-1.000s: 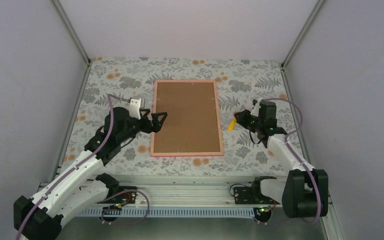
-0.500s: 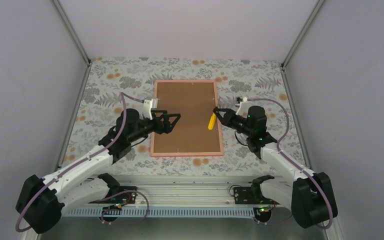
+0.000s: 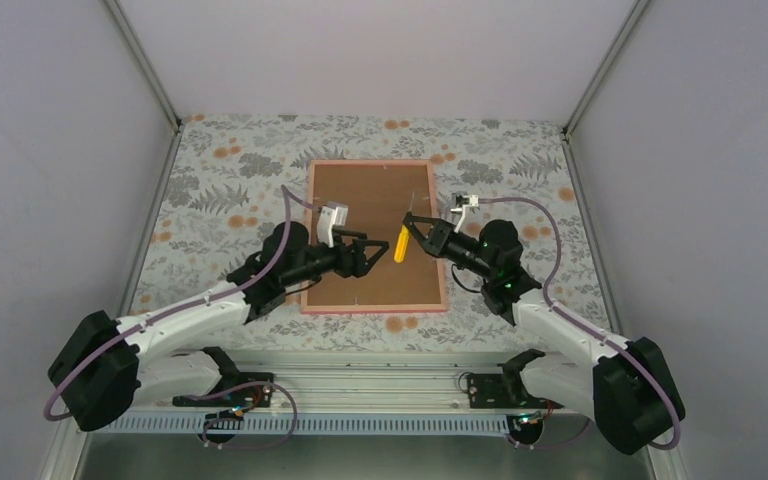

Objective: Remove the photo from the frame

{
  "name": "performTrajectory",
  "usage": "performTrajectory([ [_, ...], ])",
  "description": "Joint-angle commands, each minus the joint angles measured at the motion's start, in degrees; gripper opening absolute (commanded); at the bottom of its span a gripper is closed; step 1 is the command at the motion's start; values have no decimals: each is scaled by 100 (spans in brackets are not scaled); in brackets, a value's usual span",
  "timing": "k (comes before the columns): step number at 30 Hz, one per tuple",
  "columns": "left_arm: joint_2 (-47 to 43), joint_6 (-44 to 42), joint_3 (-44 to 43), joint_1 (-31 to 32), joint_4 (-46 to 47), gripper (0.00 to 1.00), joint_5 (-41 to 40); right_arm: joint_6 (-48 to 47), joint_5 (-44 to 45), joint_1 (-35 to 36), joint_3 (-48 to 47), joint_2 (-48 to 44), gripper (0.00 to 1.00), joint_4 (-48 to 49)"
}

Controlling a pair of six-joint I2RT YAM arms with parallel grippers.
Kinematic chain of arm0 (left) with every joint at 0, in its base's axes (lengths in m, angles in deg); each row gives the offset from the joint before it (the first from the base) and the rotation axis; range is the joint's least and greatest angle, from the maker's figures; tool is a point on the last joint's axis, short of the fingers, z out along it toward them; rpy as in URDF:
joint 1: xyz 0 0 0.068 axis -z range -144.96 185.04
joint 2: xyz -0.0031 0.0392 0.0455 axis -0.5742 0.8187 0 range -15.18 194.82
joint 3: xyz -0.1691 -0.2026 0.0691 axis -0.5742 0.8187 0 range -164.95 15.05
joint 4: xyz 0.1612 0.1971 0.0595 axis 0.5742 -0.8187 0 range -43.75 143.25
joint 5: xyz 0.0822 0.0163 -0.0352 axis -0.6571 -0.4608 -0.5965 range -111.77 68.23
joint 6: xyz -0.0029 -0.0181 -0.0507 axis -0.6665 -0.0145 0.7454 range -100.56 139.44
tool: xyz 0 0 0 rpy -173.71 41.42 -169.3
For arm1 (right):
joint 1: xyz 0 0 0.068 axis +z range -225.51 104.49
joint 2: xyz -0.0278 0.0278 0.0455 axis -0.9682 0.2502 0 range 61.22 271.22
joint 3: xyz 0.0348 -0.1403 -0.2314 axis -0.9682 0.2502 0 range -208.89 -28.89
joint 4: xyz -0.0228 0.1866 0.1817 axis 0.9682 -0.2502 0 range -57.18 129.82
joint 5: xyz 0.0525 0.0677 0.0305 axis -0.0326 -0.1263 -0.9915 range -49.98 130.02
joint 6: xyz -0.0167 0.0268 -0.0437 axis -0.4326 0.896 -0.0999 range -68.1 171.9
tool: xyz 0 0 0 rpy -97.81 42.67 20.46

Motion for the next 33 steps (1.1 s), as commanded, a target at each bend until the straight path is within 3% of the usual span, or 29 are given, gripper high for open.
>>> performTrajectory([
  [1,237,-8,-261,192,381,87,55,215,396,251,-114,91,4,247],
  [8,624,-85,-470,376,257,78,-130,312,663,548,-188,307,4,225],
  [13,864,-255,-713,519,-82,64,-351,339,776,645,-216,368,4,187],
  [18,986,-376,-842,680,-320,48,-628,331,836,672,-261,361,4,100],
  [27,1005,-431,-944,714,-502,8,-722,306,851,700,-350,379,4,-59],
  [29,964,-432,-946,711,-558,3,-739,225,856,703,-393,364,7,-141],
  [33,810,-420,-909,648,-621,2,-714,-41,779,687,-523,322,21,-303],
])
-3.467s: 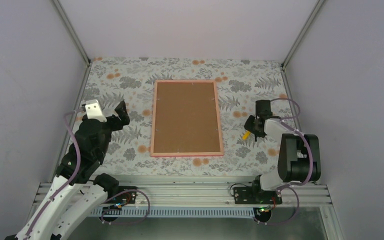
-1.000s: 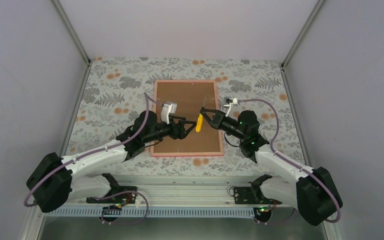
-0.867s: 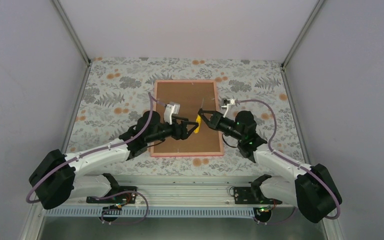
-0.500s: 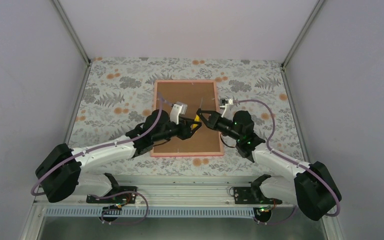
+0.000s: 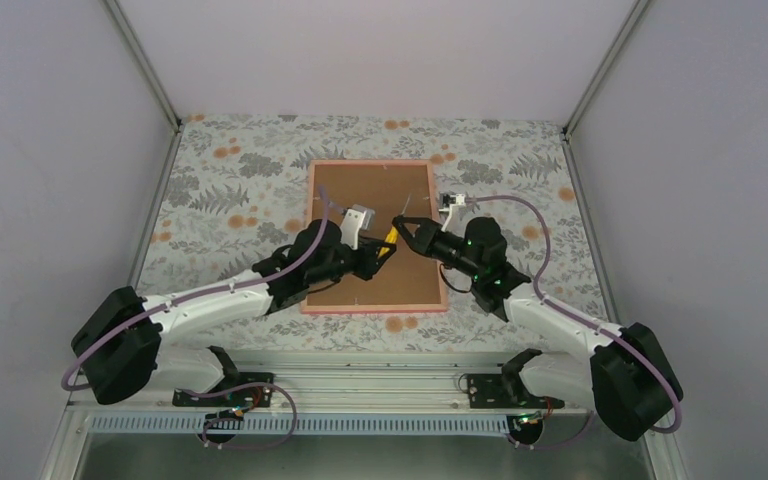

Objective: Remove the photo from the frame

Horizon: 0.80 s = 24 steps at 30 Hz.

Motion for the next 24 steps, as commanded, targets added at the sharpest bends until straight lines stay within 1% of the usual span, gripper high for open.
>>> performTrajectory([
  [1,-230,-71,-101,-71,0,2,113,-318,-86,36,-293,-54,24,-22],
  [3,-338,3,-7,-214,89,2,348,-472,-349,-61,-309,-48,31,48],
  [6,-533,209,240,-547,501,2,932,-641,-910,-232,-293,-16,42,316],
  [9,-672,562,613,-894,1257,2,1767,-721,-1440,-395,-251,19,49,638],
  [11,-742,797,807,-1057,1712,2,2173,-724,-1717,-464,-195,29,53,899],
  [16,-748,1129,999,-1176,2482,2,2805,-771,-2365,-495,-300,174,58,1413],
  [19,-710,1255,1026,-1178,2795,2,2986,-784,-2536,-492,-428,338,58,1460],
  [24,-609,1392,979,-1178,3060,2,3178,-772,-2677,-493,-476,391,57,1689],
])
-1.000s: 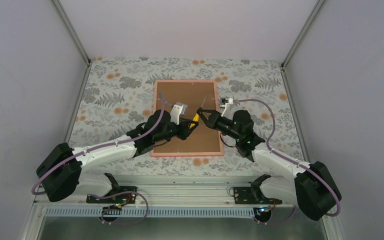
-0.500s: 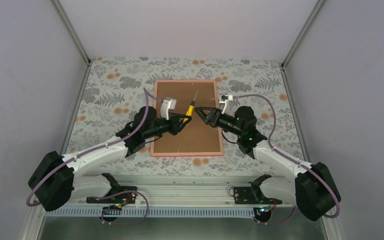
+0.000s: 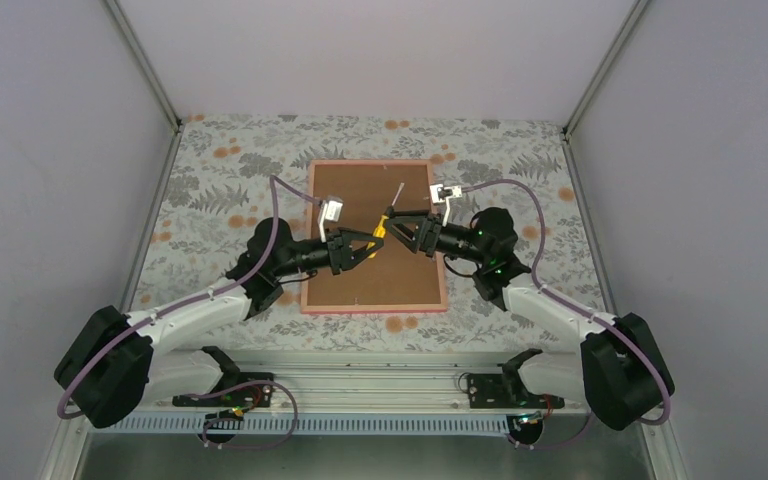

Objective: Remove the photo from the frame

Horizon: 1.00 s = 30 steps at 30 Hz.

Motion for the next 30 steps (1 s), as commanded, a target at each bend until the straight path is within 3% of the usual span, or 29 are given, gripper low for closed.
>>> performTrajectory([
  [1,106,219,-1,-24,761,2,446,-120,-439,-33,-178,35,57,580],
  [12,339,463,103,-24,1235,2,694,-4,-626,-27,-211,89,42,909],
  [23,355,470,217,-15,1257,3,752,205,-672,-26,-205,191,5,1067],
  [30,83,-148,118,48,175,34,-16,8,-264,-31,-441,22,4,-192],
])
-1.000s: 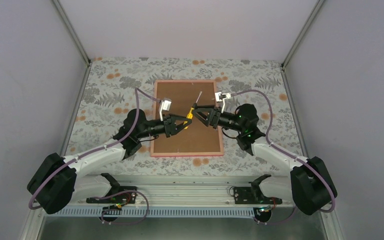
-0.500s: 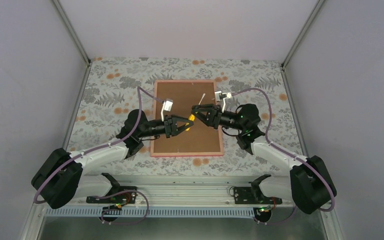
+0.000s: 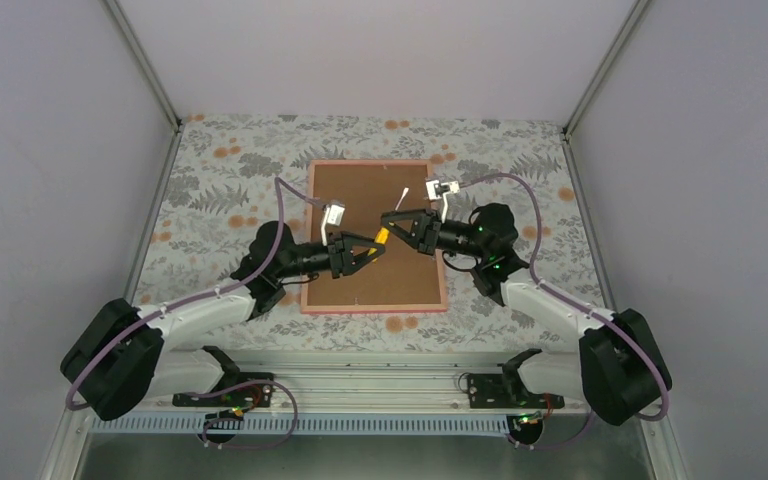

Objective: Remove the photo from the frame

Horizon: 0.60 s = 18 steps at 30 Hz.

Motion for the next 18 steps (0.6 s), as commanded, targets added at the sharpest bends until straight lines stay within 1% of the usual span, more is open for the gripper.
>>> performTrajectory([
  [1,-276,-642,-145,98,-947,40,-713,-314,496,-34,-321,-169,4,-979],
  [2,-333,-812,-222,146,-1217,46,-903,-344,636,-30,-384,-208,4,-1280],
  [4,-408,-1219,-403,282,-1769,53,-1401,-340,866,-36,-474,-254,4,-1909],
  [7,-435,-1698,-701,542,-2506,59,-2156,-177,1088,-22,-558,-260,4,-2450],
  [14,-463,-2465,-1054,1116,-3330,65,-3811,373,1473,-21,-740,-133,4,-3570],
  [18,-334,-2841,-1170,1348,-3505,67,-4332,744,1492,-26,-709,-77,4,-3702],
])
